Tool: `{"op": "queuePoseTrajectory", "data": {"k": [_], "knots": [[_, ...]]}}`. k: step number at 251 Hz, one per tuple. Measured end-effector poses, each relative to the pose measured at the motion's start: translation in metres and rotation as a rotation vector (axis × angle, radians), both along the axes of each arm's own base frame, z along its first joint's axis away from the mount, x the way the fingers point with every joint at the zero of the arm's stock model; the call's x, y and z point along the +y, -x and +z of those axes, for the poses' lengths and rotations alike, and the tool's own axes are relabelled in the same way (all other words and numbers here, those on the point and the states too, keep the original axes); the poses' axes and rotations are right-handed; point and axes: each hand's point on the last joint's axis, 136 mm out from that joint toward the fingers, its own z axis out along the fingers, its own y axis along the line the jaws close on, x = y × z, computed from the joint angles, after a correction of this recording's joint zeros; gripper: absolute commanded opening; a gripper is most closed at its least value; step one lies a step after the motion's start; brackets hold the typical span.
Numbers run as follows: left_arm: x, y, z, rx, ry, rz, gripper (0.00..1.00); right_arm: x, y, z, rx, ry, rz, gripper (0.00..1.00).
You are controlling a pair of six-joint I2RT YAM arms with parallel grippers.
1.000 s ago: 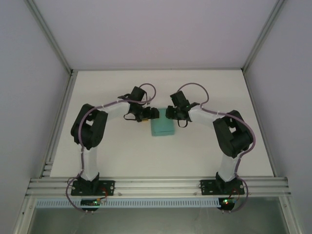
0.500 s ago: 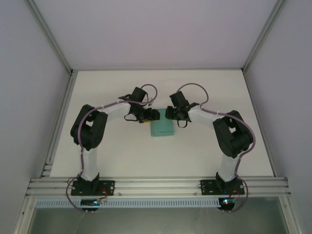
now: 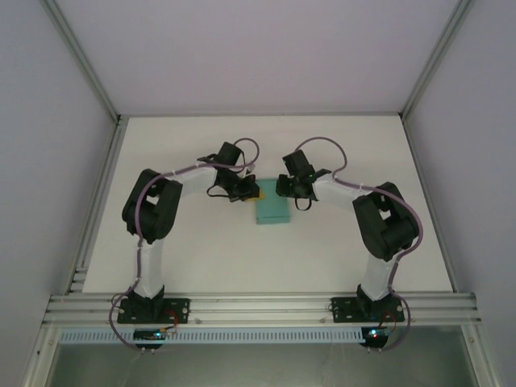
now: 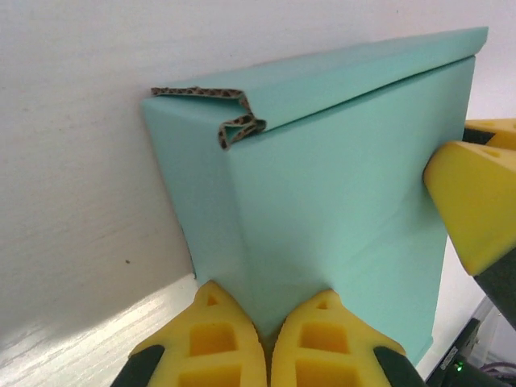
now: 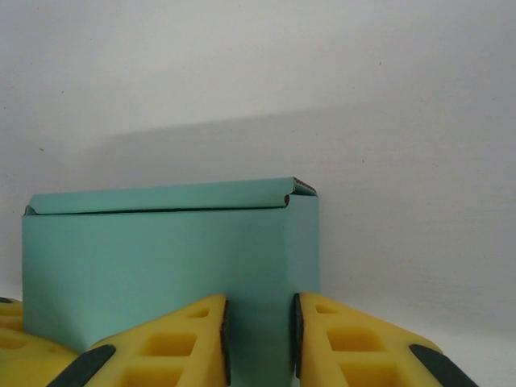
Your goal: Assemble paper box
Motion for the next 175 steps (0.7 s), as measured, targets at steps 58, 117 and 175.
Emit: {"op": "queuePoseTrajectory", "data": {"k": [58,117,175], "knots": [[-0.0038,-0.0039,-0.0006,-0.003,0.024,0.008,0.00,-0.0035,-0.0026,-0.0001,-0.003,0.001,-0.010,0.25],[-0.0055,-0.0068,-0.0004,-0.023,0.067,0.010,0.00,-0.0062,-0.0045,0.0000,-0.006,0.003,-0.018,0.25],[-0.0041,-0.0062,0.0020,-0.066,0.074,0.006,0.32,-0.0071,-0.0049,0.0003,-0.006,0.007,-0.021,0.24]]}}
